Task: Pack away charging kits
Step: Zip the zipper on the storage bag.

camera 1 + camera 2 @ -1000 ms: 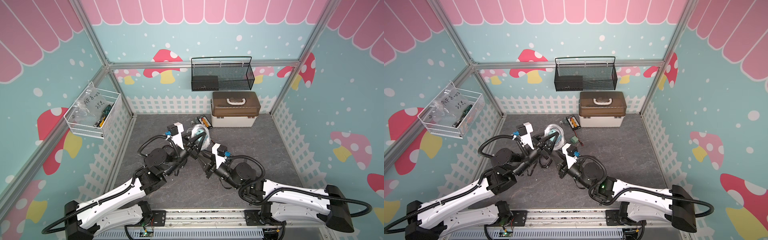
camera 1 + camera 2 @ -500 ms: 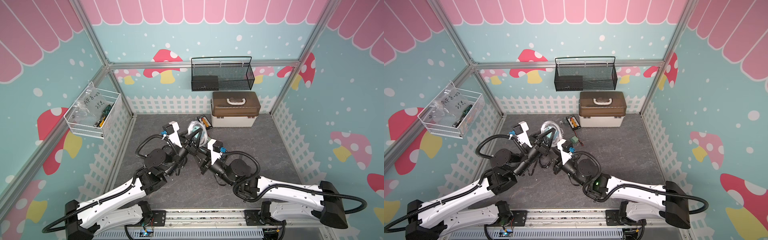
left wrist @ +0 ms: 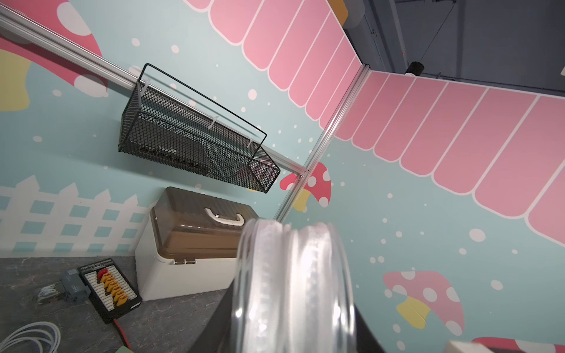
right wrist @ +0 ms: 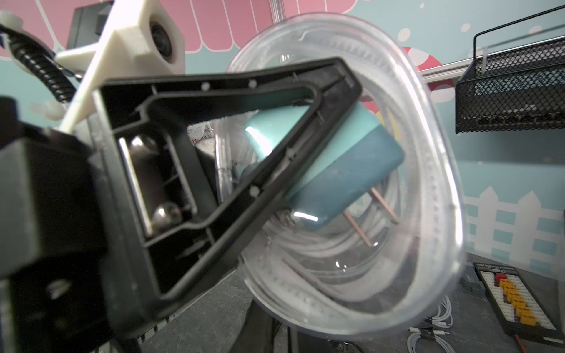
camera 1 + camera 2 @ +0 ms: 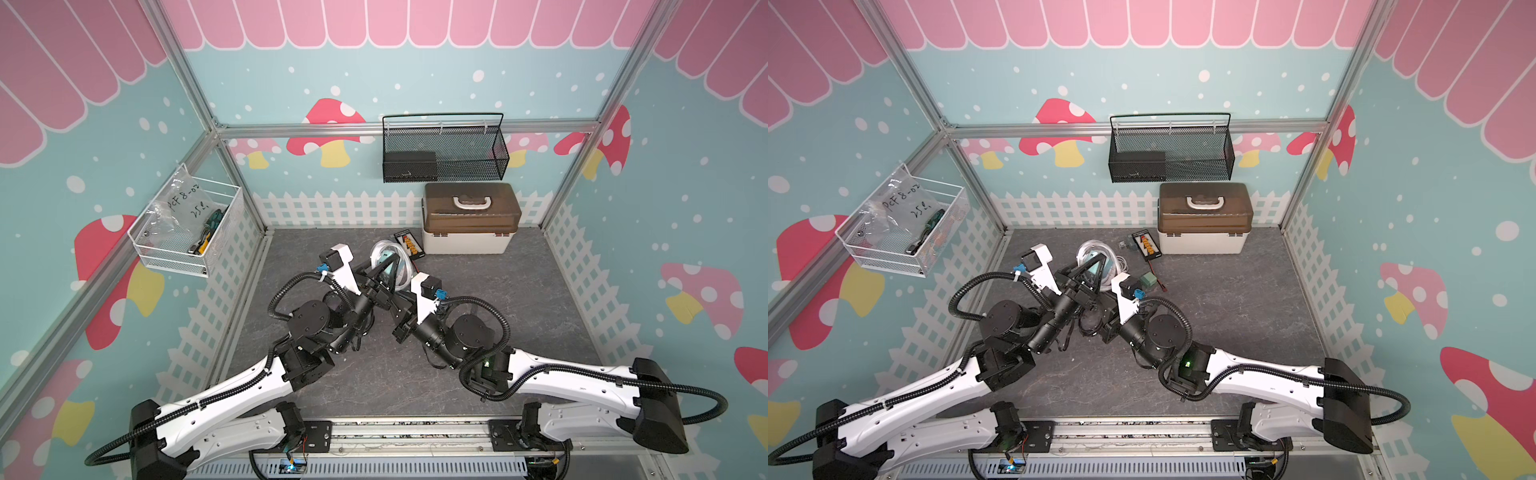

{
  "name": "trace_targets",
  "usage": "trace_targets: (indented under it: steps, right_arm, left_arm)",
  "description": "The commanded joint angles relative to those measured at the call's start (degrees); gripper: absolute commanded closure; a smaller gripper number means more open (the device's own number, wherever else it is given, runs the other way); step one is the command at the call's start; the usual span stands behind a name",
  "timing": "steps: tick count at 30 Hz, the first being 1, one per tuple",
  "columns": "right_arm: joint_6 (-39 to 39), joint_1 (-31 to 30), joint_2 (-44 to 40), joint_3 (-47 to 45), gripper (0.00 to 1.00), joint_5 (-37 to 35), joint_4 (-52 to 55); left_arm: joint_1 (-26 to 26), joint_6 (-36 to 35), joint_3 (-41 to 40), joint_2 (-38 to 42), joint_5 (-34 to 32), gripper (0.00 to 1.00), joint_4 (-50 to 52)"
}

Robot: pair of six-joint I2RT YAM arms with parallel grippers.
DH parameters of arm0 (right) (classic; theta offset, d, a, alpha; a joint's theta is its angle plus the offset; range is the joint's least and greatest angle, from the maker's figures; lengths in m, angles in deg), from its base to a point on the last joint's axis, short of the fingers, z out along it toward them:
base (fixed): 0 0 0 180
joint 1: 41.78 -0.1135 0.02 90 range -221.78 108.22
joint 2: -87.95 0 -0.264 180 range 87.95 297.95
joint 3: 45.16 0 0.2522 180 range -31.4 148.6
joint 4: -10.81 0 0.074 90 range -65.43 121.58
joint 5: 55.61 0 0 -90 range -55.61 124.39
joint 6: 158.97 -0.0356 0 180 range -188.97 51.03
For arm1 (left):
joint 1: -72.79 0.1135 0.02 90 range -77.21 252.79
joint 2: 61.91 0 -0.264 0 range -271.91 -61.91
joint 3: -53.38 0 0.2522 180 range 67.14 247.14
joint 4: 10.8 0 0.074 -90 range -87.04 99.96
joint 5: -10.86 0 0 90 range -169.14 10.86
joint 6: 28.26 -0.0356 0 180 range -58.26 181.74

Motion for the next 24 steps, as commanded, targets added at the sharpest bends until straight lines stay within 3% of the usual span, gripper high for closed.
trace_targets:
  steps: [1,12,24]
  right_arm:
    - [-0.02,-0.18,0.04,2.5,0.97,-1.76,-1.89]
    - [0.48,-0.14,-2.89,-5.12,1.0,-5.01,-1.81]
    - [3.56,0.95,-8.76,-11.95,1.0,-8.89,-1.4]
  left_arm:
    - [-0.58,1.22,-1.41,0.74,0.26,1.0,-0.53]
    - [-0.38,2.46,-2.19,3.4,-2.45,1.0,-0.12]
    - [1.42,5.64,-3.07,4.88,0.65,1.0,-0.15]
